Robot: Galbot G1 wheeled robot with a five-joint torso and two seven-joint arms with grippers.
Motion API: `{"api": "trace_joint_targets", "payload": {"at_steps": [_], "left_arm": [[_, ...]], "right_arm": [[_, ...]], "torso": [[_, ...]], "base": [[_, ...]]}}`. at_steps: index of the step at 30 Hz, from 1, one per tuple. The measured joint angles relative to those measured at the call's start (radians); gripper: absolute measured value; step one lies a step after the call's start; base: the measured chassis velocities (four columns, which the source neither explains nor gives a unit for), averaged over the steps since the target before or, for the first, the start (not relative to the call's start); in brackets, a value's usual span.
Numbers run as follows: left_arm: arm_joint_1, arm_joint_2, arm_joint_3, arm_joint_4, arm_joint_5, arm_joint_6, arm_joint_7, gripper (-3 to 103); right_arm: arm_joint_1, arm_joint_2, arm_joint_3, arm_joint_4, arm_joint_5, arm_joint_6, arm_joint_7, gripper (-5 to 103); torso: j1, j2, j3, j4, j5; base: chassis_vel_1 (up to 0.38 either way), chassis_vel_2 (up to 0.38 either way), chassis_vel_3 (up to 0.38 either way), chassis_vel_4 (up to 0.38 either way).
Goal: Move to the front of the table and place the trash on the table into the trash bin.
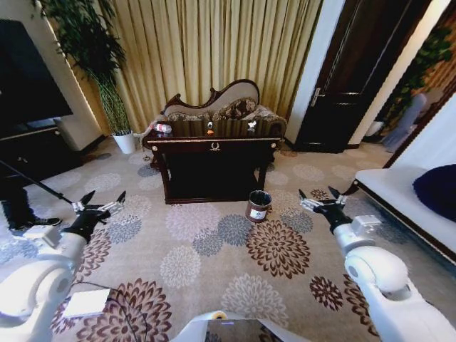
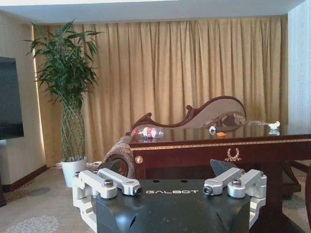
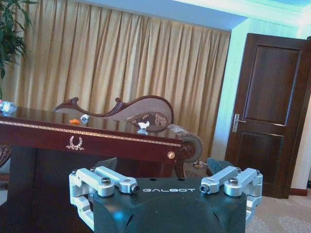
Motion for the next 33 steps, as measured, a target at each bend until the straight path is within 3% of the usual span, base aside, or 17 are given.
{"api": "trace_joint_targets", "payload": {"at_steps": [22, 33], "left_arm": [[0.003, -0.025, 0.007, -0.016, 0.004, 0.001, 0.001, 100], [0.007, -0.025, 0.007, -0.013, 0.001, -0.010, 0.002, 100]], "right_arm": [[-0.009, 0.020, -0.005, 0.037, 0.020, -0.003, 0.024, 100], [-0.013, 0.023, -0.010, 0.041, 0.012, -0.003, 0.028, 100]], "torso": [[0.000, 0.000, 0.000, 0.0000, -0.0002], [0.000, 0.000, 0.000, 0.0000, -0.0002]], "base": [[0.000, 0.000, 0.000, 0.000], [-0.121, 0.119, 0.127, -0.121]]}}
